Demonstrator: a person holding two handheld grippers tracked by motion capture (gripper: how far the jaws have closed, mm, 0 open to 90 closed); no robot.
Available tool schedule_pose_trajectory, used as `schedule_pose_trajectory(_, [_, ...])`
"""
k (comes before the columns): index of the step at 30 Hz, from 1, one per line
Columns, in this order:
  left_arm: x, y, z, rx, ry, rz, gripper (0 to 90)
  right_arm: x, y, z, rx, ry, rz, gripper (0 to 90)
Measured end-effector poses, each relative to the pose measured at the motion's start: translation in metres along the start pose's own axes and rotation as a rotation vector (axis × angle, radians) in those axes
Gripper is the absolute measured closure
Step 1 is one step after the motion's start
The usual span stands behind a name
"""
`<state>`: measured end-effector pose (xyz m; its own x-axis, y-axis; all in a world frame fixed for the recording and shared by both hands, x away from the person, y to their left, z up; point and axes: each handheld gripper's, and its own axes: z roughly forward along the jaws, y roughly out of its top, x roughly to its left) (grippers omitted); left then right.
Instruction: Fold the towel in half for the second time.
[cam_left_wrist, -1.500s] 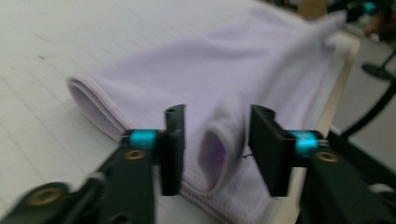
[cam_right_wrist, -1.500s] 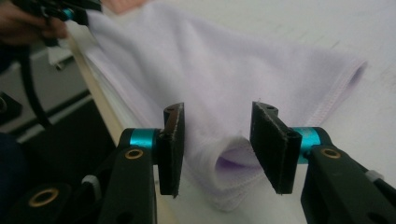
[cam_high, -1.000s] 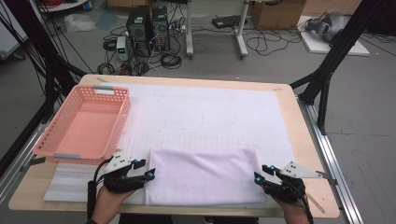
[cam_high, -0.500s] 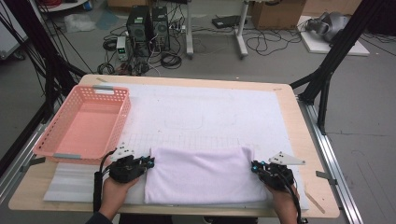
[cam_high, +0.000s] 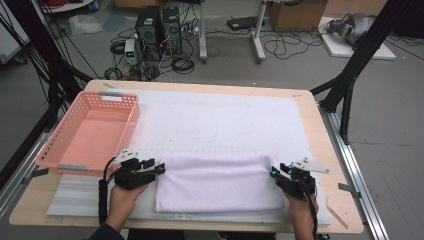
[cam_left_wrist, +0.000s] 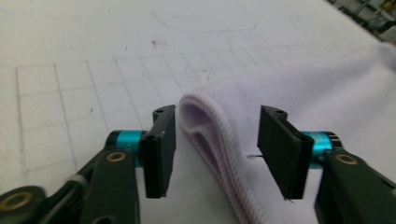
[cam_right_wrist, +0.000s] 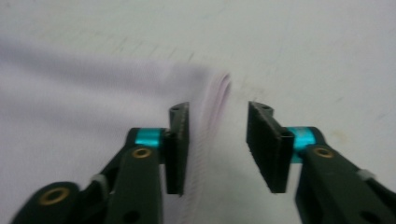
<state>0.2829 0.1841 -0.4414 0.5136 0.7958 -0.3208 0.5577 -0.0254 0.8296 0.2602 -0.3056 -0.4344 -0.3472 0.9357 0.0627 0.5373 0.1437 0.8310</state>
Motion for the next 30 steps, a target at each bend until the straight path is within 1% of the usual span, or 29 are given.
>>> schedule_pose_trajectory(1, [0.0, 0.004, 0.002, -0.002, -0.008, 0.0, 42.4, -0.002, 0.004, -0.003, -0.022, 0.009, 0.003, 55.0])
schedule_pose_trajectory(2, [0.001, 0.008, 0.005, 0.005, -0.018, 0.007, 40.9, -0.004, 0.008, -0.004, -0.041, 0.02, -0.003, 52.3])
schedule_pose_trajectory(3, [0.002, 0.012, 0.009, 0.011, -0.026, 0.015, 39.3, -0.005, 0.013, -0.003, -0.045, 0.033, -0.017, 50.3])
schedule_pose_trajectory(4, [0.003, 0.016, 0.015, 0.021, -0.023, 0.023, 38.1, -0.005, 0.018, 0.0, -0.038, 0.054, -0.035, 49.7])
schedule_pose_trajectory(5, [0.005, 0.02, 0.02, 0.036, -0.022, 0.035, 37.7, -0.004, 0.022, 0.004, -0.026, 0.073, -0.057, 47.2])
schedule_pose_trajectory(6, [0.006, 0.023, 0.025, 0.045, -0.021, 0.039, 37.5, -0.003, 0.027, 0.009, -0.015, 0.09, -0.09, 45.0])
schedule_pose_trajectory(8, [0.009, 0.026, 0.033, 0.055, -0.031, 0.052, 37.5, -0.002, 0.034, 0.021, 0.013, 0.124, -0.133, 41.7])
schedule_pose_trajectory(9, [0.01, 0.027, 0.036, 0.075, -0.041, 0.059, 37.7, -0.002, 0.036, 0.027, 0.026, 0.138, -0.144, 40.1])
schedule_pose_trajectory(10, [0.01, 0.027, 0.039, 0.091, -0.047, 0.084, 37.7, -0.004, 0.038, 0.034, 0.042, 0.143, -0.154, 39.2])
schedule_pose_trajectory(11, [0.009, 0.026, 0.042, 0.108, -0.047, 0.098, 38.7, -0.006, 0.038, 0.041, 0.063, 0.149, -0.151, 38.4])
schedule_pose_trajectory(12, [0.009, 0.024, 0.045, 0.132, -0.049, 0.11, 40.8, -0.008, 0.037, 0.047, 0.083, 0.151, -0.15, 37.7])
schedule_pose_trajectory(13, [0.01, 0.023, 0.048, 0.155, -0.045, 0.118, 44.8, -0.01, 0.036, 0.053, 0.103, 0.157, -0.149, 38.6])
schedule_pose_trajectory(14, [0.011, 0.022, 0.05, 0.165, -0.046, 0.108, 49.1, -0.012, 0.035, 0.058, 0.121, 0.166, -0.159, 42.0])
schedule_pose_trajectory(15, [0.013, 0.021, 0.051, 0.168, -0.064, 0.1, 54.5, -0.012, 0.034, 0.062, 0.143, 0.178, -0.149, 45.3])
schedule_pose_trajectory(16, [0.013, 0.02, 0.051, 0.15, -0.084, 0.101, 66.1, -0.013, 0.033, 0.065, 0.153, 0.195, -0.149, 49.0])
schedule_pose_trajectory(17, [0.013, 0.02, 0.051, 0.14, -0.085, 0.102, 77.1, -0.013, 0.033, 0.067, 0.159, 0.217, -0.145, 59.3])
schedule_pose_trajectory(18, [0.014, 0.02, 0.05, 0.135, -0.082, 0.093, 79.7, -0.012, 0.032, 0.067, 0.161, 0.244, -0.142, 71.3])
schedule_pose_trajectory(19, [0.016, 0.021, 0.05, 0.114, -0.076, 0.08, 80.8, -0.012, 0.032, 0.066, 0.157, 0.264, -0.139, 76.5])
schedule_pose_trajectory(21, [0.019, 0.027, 0.047, 0.059, -0.057, 0.039, 81.3, -0.012, 0.032, 0.063, 0.154, 0.252, -0.152, 79.7])
schedule_pose_trajectory(22, [0.02, 0.03, 0.046, 0.034, -0.047, 0.032, 81.3, -0.012, 0.033, 0.061, 0.141, 0.235, -0.162, 80.1])
schedule_pose_trajectory(23, [0.019, 0.034, 0.046, 0.015, -0.031, 0.033, 81.4, -0.013, 0.034, 0.06, 0.115, 0.217, -0.169, 80.2])
schedule_pose_trajectory(25, [0.019, 0.042, 0.048, -0.007, -0.006, 0.043, 81.5, -0.011, 0.038, 0.057, 0.057, 0.181, -0.168, 80.4])
schedule_pose_trajectory(26, [0.02, 0.046, 0.05, -0.013, 0.006, 0.041, 81.5, -0.01, 0.041, 0.057, 0.038, 0.162, -0.17, 80.3])
schedule_pose_trajectory(28, [0.022, 0.052, 0.055, -0.021, 0.034, 0.04, 81.4, -0.009, 0.046, 0.06, 0.013, 0.124, -0.17, 80.3])
schedule_pose_trajectory(29, [0.022, 0.054, 0.059, -0.022, 0.05, 0.042, 81.5, -0.008, 0.049, 0.062, 0.01, 0.103, -0.173, 80.3])
schedule_pose_trajectory(30, [0.023, 0.055, 0.061, -0.021, 0.058, 0.052, 81.4, -0.007, 0.053, 0.065, 0.006, 0.08, -0.171, 80.2])
